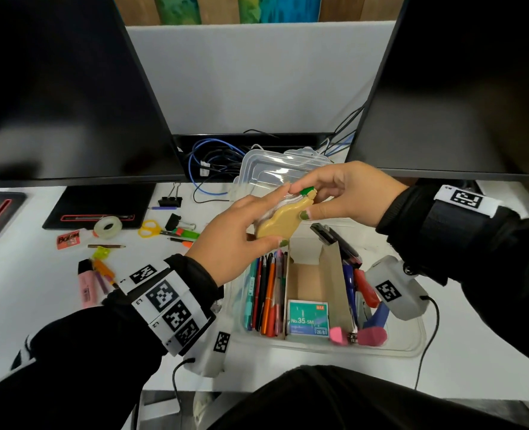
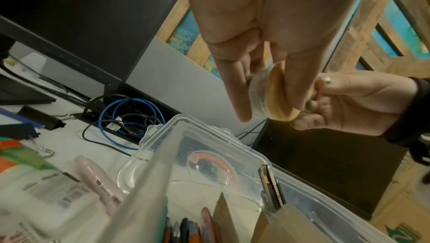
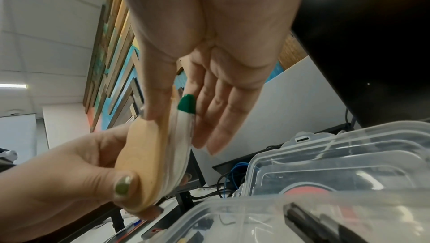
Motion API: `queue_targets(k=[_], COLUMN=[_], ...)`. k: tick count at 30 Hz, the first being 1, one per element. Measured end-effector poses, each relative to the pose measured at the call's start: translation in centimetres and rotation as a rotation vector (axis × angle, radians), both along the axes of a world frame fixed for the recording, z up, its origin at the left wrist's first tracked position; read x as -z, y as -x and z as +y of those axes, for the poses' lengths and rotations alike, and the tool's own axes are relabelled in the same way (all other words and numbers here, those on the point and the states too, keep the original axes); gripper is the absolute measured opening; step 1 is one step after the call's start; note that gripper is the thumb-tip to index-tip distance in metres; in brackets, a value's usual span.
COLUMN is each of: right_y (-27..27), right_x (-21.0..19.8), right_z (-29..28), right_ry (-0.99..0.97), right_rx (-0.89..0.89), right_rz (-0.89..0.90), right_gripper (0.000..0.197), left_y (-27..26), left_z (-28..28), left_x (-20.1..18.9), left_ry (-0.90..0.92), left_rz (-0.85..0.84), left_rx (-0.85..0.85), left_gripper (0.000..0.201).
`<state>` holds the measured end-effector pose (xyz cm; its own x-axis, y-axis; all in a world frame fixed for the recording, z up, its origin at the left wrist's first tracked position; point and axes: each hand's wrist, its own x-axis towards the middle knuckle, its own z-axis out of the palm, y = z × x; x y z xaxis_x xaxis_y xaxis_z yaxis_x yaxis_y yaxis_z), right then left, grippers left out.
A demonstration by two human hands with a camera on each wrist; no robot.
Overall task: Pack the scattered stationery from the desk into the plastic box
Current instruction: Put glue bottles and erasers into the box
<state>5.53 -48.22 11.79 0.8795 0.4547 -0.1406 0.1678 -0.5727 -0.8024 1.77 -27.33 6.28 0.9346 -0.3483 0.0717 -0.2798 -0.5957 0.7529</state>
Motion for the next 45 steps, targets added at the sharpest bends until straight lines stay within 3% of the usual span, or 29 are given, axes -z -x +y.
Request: queue_targets(k=[3,11,16,21,29,45], right_y=[0.2,0.1,-0.3,-0.3,-1.1,-1.1], right_x=[0.4,0.4,1.3,4.2,7.2,7.9], right_z=[0.5,1.0,0.2,0.6,2.9,4.8], right_ry=[0.016,0.296,0.647,0.878,1.122,1.316], right_rx=[-0.021,-0.099,-0.186,-0.278,-0.47,-0.637], right_rz=[0.009,-0.122,-0.24,-0.21,-0.178,-0.225], right_gripper=[0.035,0.032,0.036,0.04,0.036,0.029], left_y=[0.2,-0.1,-0.9,-1.5,-2.3,-2.4], left_z=[0.0,0.3,1.7,3.1,4.4,4.9], left_x=[0.3,1.1,1.2,2.0,1.7,2.5], left_ry=[-0.036,-0.161,-0.356,-0.486,-0.482,-0.408], left_rz=[0.033,0.143,0.07,0.121,0.187,0.198], left_rx=[-0.007,0.039,0.059,0.107,0.162,0.15], left_gripper=[0.087,0.088,0.064,0.055,0.056,0.054])
